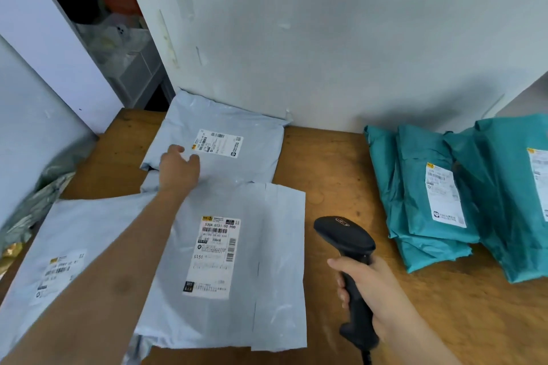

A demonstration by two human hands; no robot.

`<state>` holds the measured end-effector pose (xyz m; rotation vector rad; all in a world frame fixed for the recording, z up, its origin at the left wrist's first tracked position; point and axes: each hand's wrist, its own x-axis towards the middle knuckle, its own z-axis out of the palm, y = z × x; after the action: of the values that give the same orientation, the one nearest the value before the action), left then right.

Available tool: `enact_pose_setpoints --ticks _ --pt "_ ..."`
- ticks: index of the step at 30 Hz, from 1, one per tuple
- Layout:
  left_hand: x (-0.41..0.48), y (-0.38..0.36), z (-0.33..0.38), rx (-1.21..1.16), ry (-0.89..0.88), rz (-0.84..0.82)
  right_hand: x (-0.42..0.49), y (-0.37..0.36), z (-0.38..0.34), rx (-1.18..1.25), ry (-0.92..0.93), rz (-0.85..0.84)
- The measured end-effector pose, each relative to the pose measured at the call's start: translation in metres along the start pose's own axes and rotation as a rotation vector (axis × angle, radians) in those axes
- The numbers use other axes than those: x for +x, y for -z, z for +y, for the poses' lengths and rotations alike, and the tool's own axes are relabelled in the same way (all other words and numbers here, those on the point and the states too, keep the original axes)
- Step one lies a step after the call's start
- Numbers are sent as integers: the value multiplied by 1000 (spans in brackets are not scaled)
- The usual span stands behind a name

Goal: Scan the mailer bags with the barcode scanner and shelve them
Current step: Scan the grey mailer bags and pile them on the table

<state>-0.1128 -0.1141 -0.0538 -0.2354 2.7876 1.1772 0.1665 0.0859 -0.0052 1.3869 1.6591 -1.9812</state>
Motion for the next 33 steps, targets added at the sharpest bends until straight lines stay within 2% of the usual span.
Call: enact_pose_setpoints --ticks 3,6,9,12,16,21,24,28,33 --pt "55 -8 0 -115 282 -43 12 -2 -12 -18 7 8" --pt "87 -19 -7 -261 537 -217 22 -2 -17 -30 -1 16" --pt "115 -33 -26 -296 653 -248 27 0 -20 -70 -30 -6" --pt "126 -46 -45 -435 668 -270 32 1 -20 -109 -44 -7" --pt "109 -43 -23 -714 627 -142 32 0 -20 -104 -54 -3" --pt "58 -15 57 -1073 382 -253 20 6 -18 -82 -51 -19" --pt "17 7 95 -1237 252 -385 4 16 -20 -45 -12 9" --pt "-42 8 104 -1198 215 -597 -34 51 -19 75 83 97" --pt "-117 -39 80 -899 223 -835 -81 107 9 250 135 250"
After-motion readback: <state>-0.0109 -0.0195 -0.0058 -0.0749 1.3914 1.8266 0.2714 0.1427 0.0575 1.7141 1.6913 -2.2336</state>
